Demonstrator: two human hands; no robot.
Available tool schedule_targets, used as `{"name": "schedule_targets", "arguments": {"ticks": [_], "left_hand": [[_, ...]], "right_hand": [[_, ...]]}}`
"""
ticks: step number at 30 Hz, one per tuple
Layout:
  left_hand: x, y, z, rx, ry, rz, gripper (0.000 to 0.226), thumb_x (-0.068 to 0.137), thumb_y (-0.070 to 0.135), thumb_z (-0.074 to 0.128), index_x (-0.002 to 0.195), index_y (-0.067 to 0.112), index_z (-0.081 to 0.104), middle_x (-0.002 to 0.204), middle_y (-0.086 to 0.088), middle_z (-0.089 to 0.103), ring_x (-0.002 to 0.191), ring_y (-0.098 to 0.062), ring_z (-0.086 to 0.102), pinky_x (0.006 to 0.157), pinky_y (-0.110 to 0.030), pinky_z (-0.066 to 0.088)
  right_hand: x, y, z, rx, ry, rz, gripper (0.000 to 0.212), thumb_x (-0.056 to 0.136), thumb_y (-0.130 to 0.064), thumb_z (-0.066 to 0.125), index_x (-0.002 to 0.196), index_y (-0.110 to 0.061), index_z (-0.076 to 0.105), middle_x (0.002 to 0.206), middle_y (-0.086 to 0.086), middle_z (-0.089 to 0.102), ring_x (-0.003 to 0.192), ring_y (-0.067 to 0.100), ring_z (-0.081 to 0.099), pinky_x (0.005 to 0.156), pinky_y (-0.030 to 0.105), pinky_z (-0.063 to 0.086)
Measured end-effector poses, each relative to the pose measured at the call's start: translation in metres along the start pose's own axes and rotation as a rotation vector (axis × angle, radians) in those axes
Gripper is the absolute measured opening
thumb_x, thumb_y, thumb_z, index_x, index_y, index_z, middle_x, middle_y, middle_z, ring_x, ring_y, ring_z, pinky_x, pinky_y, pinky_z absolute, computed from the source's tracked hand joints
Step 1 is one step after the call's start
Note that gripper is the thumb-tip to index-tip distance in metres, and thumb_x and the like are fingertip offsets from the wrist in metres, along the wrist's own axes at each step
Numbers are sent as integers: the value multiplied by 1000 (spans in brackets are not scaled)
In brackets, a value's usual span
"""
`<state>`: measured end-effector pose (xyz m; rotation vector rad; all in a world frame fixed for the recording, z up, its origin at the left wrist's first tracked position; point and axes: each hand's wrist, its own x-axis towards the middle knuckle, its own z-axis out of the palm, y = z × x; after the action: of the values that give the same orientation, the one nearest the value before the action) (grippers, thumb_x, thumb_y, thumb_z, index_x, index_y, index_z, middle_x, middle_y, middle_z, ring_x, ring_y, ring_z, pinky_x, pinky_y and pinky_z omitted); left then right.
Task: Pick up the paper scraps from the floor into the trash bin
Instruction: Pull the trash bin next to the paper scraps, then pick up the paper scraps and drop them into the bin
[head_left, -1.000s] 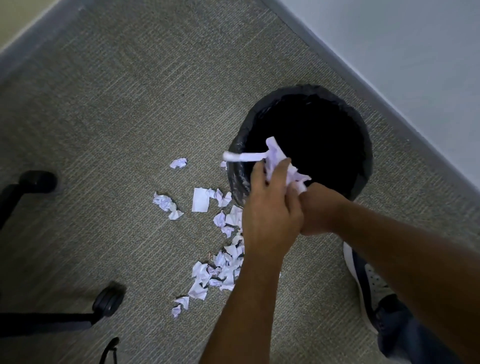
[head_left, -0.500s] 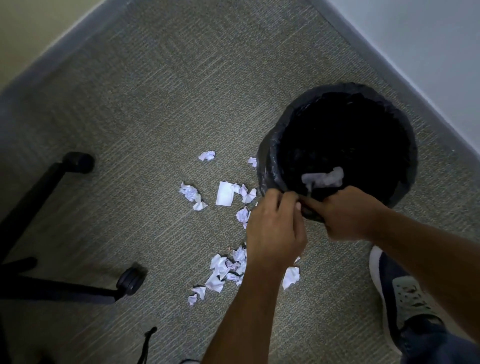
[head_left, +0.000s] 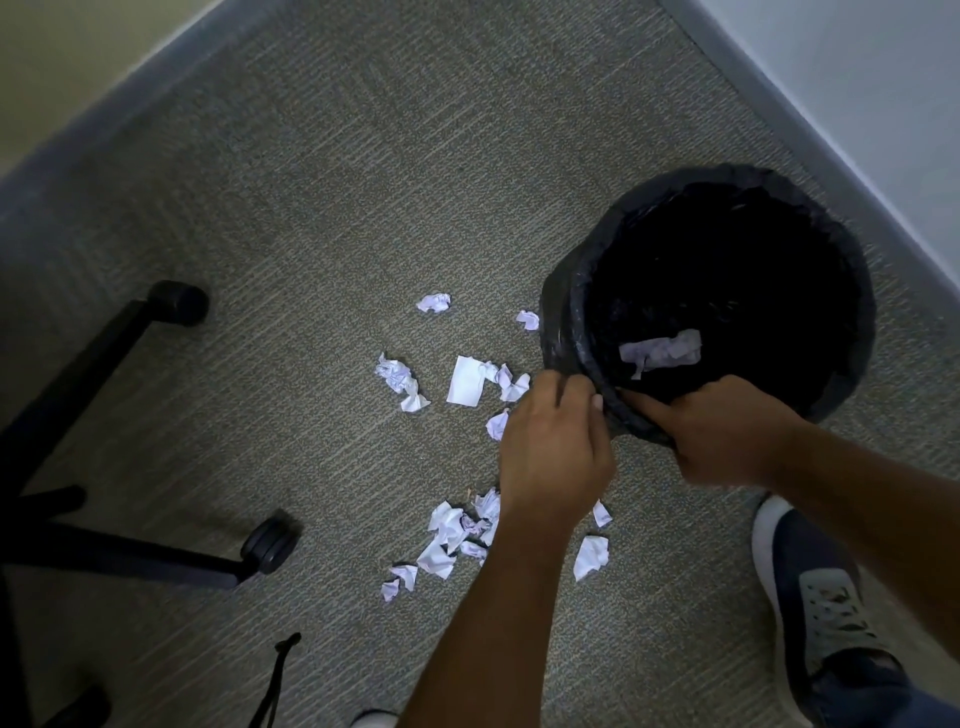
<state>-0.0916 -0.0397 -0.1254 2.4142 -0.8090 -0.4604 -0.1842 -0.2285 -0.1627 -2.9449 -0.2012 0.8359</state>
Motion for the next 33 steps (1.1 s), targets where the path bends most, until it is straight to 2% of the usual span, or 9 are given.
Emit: {"name": "schedule_targets", "arguments": {"ticks": [6,10,13,15,17,21,26,30,33], "left_hand": [[8,3,0,-50,-4,-88,28,100,39,37,101,15,50,100,-3,50,80,-23,53,67,-39,46],[28,10,1,-313,-68,-303,46,95,48,45,129,17,40,121,-6,56,106,-25,56,84,-41,49],[46,15,-3,-437,-59,-375,47,89,30,56,131,18,37,121,-7,58,110,-26,57,89,-41,50],[55,18,-13,-428,-81,-441,46,83,15,57,125,14,37,116,-10,59,105,-30,58,86,-42,50],[61,15,-26,-456,-70,-517,48,73,13,54,118,14,38,108,-11,61,98,-31,61,83,-44,53],[62,-13,-64,-327,63,-538,43,73,24,56,111,15,39,104,-8,59,93,-30,60,80,-47,53],[46,-71,-134,-86,312,-441,27,93,32,49,112,13,43,106,-15,60,94,-36,58,76,-40,46],[4,-132,-186,-32,317,-557,20,97,28,46,111,14,42,95,-22,63,87,-42,61,70,-39,43],[-32,-161,-205,-47,403,-736,22,98,26,46,115,11,43,95,-18,59,92,-41,59,70,-39,40]], "right_hand": [[1,0,4,0,-15,17,93,76,-37,41,156,-32,-6,112,2,72,89,20,70,69,30,54],[1,-1,4,8,6,32,93,75,-34,42,156,-32,-2,113,2,71,88,21,70,67,31,55],[-3,-5,4,3,24,45,87,77,-31,49,157,-27,15,113,-2,70,85,20,69,64,32,56],[-9,-5,1,-65,83,22,84,71,-28,62,151,-21,38,100,1,74,73,23,70,55,31,53],[-13,-5,-3,-111,207,-25,82,61,-21,73,139,-14,52,88,5,76,59,27,69,50,31,51],[-10,-27,-28,-225,330,-221,60,77,-24,51,135,-12,46,101,17,76,68,32,74,59,39,55],[29,-75,-74,-327,296,-354,63,76,-23,69,134,-13,48,108,20,74,82,38,74,69,43,56],[66,-124,-104,-366,277,-434,47,86,-19,50,133,-14,50,102,16,75,82,37,73,76,43,57],[94,-161,-117,-387,281,-477,41,89,-16,52,130,-15,57,103,14,74,92,36,69,88,47,52]]}}
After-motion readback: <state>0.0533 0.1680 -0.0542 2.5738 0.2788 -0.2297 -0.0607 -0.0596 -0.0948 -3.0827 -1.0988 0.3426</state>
